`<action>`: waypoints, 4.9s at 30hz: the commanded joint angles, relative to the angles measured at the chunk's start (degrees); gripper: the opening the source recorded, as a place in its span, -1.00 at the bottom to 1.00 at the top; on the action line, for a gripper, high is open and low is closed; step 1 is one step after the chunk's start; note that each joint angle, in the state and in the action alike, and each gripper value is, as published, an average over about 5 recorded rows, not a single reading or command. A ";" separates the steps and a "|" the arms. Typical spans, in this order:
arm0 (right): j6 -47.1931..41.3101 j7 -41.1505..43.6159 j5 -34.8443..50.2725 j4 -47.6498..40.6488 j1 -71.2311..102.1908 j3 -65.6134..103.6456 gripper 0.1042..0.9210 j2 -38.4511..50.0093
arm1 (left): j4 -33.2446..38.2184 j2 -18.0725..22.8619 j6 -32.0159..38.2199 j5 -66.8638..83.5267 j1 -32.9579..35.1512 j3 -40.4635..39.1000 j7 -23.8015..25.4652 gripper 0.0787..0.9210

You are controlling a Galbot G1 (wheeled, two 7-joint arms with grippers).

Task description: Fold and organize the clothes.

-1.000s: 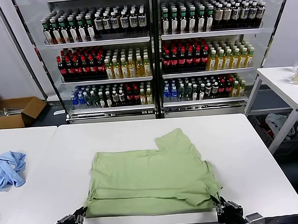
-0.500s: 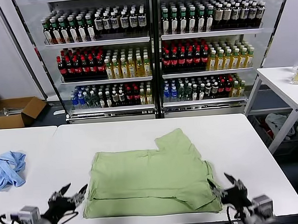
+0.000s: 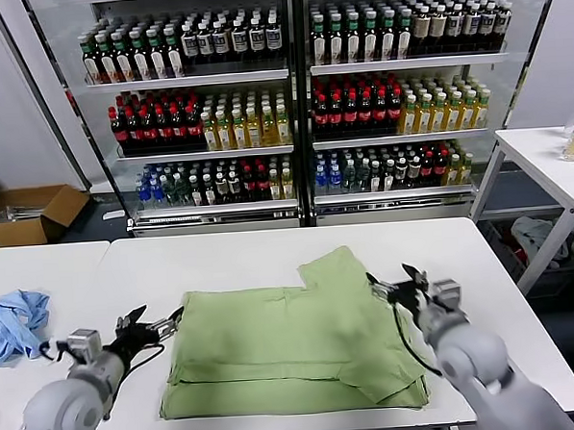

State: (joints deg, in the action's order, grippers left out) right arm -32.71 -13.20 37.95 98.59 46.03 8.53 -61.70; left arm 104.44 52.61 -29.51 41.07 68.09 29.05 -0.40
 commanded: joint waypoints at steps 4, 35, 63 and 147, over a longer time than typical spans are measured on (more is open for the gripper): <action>-0.39 -0.19 0.04 -21.15 -18.80 -9.63 0.76 -7.42 | -17.87 -0.29 1.51 -1.57 -16.10 -10.57 5.11 0.77; 4.96 0.73 -6.50 -34.68 -18.22 -7.91 0.76 -15.34 | -24.55 1.36 3.48 -4.88 -18.86 -13.76 9.15 0.77; 6.32 1.54 -7.87 -37.78 -17.89 -7.20 -0.59 -16.59 | -22.69 1.44 5.26 -5.00 -15.42 -12.87 11.92 -0.60; 1.72 -2.79 -15.65 40.32 49.19 16.54 0.68 0.30 | 15.22 8.79 3.14 1.91 19.84 -4.23 -27.04 0.70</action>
State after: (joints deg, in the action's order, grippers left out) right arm -31.08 -15.79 23.34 137.19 94.43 24.85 -61.00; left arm 119.05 57.54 -27.19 39.22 87.92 28.85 -16.77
